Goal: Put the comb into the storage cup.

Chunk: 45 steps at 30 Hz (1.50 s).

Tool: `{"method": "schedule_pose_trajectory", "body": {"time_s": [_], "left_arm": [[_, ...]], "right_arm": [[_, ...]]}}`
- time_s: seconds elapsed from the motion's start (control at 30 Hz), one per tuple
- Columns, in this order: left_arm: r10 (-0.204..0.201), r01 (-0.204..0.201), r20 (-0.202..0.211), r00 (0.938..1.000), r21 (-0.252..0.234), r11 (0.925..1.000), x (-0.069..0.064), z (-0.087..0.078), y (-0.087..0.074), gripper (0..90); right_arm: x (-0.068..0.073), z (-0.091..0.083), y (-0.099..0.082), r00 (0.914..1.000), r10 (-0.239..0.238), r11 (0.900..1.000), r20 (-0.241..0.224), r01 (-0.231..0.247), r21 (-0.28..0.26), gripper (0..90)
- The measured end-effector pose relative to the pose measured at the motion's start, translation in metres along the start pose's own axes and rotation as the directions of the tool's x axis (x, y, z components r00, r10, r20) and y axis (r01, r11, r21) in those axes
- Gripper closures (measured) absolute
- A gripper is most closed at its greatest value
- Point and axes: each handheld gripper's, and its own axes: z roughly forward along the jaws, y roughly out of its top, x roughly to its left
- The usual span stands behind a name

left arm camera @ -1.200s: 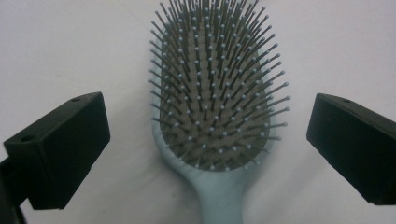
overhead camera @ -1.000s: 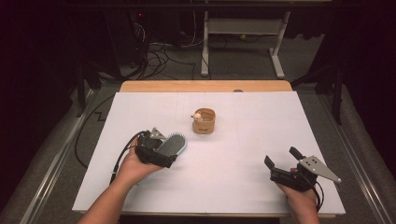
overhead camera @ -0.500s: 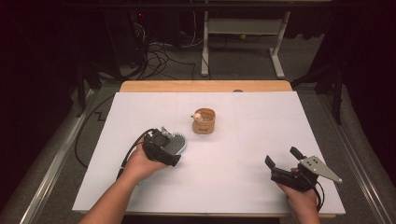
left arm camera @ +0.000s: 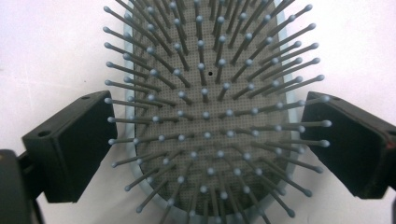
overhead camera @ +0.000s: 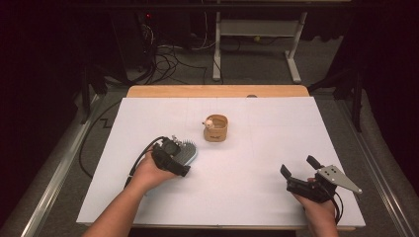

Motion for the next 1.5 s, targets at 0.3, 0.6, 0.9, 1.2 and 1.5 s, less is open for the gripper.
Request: {"method": "schedule_pose_trajectory", "body": {"time_s": [0.3,0.6,0.9,1.2,1.5], "left_arm": [[-0.02,0.02,0.041,0.999,0.009,0.9998,0.0045,0.0014,0.0001,7.1],[-0.024,0.024,0.056,0.9981,0.015,0.9996,0.0066,0.0018,0.0005,7.5],[-0.028,0.026,0.047,0.9985,0.035,0.999,0.0054,0.0033,0.0041,5.7],[-0.026,0.024,0.049,0.9984,0.039,0.9989,0.0059,0.004,0.0057,5.7],[-0.016,0.014,0.05,0.9986,0.034,0.9993,0.0066,0.0038,0.0066,8.2]], "right_arm": [[-0.0002,0.0,-0.0003,1.0,0.005,1.0,-0.001,-0.005,0.002,0.3],[0.0008,-0.0004,0.0005,1.0,0.001,1.0,0.0,-0.001,-0.003,0.3],[-0.0002,-0.0005,0.0,1.0,0.004,1.0,0.0,-0.004,-0.001,0.4],[0.0011,0.001,-0.0004,1.0,-0.002,1.0,-0.001,0.002,0.004,0.3],[0.001,0.0004,-0.0002,1.0,-0.002,1.0,-0.002,0.002,0.003,0.3]]}}
